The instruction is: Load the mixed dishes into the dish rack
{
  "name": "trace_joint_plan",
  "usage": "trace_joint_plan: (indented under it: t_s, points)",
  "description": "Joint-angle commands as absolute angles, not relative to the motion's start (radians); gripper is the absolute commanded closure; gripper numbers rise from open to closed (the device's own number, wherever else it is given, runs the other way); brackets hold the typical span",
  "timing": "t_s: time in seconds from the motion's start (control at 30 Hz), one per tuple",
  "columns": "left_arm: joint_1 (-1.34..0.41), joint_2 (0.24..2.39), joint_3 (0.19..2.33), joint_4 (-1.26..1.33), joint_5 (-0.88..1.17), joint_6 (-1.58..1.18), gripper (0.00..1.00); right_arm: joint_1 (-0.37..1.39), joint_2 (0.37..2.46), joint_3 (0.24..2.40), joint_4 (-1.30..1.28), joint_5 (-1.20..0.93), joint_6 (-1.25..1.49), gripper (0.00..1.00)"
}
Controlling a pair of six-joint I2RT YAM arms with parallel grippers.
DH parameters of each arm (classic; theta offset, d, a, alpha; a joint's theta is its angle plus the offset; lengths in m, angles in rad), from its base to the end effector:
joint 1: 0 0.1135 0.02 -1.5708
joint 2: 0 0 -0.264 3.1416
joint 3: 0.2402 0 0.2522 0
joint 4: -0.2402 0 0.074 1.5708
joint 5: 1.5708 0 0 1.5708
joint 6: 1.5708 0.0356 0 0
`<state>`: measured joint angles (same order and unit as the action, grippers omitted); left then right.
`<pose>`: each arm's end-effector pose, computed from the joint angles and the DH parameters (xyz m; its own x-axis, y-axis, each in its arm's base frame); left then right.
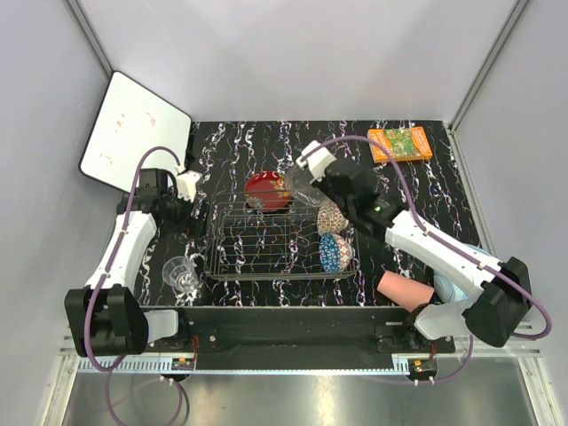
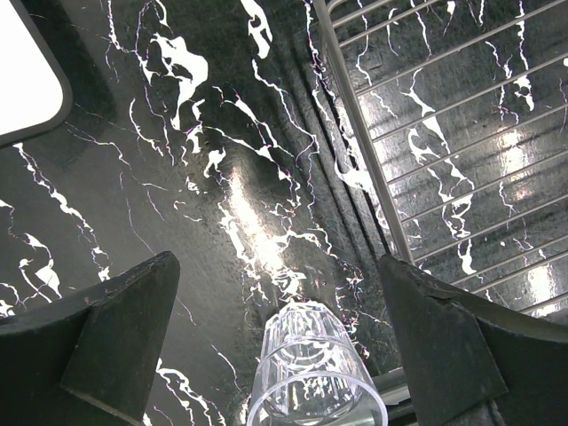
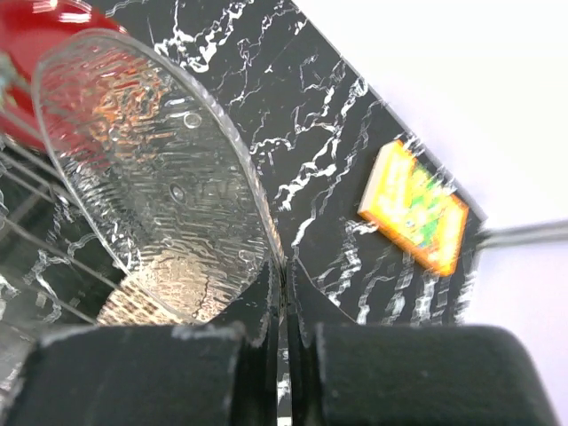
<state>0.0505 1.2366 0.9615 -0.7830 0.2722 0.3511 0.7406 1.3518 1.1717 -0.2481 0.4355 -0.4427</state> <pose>0.2387 0.0025 0.2597 -0.7886 0.2918 -0.5412 0.3774 0.9246 -0.0513 0.2397 0.1988 0.3422 -0.1362 -0.6507 -0.7470 -0.4281 0.7186 -0.5480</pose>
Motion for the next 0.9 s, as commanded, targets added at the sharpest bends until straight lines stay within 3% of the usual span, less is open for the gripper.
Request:
trace_joint_plan:
  t_s: [0.0,0.43,0.87]
  points:
    - [0.057,1.246,0.968,-0.742,0.256,0.354,0.01,0.817,1.299,1.125,-0.086,0.557,-0.652,1.0]
    - [0.057,1.243,0.951,-0.732,0.259,0.354,0.01,0.951,1.322,1.0,0.109,0.653,-0.922,1.0]
    - [0.057,1.256,0.951,-0.721,0.271,0.344,0.01,0.969,1.301,0.89,0.156,0.612,-1.002,1.0]
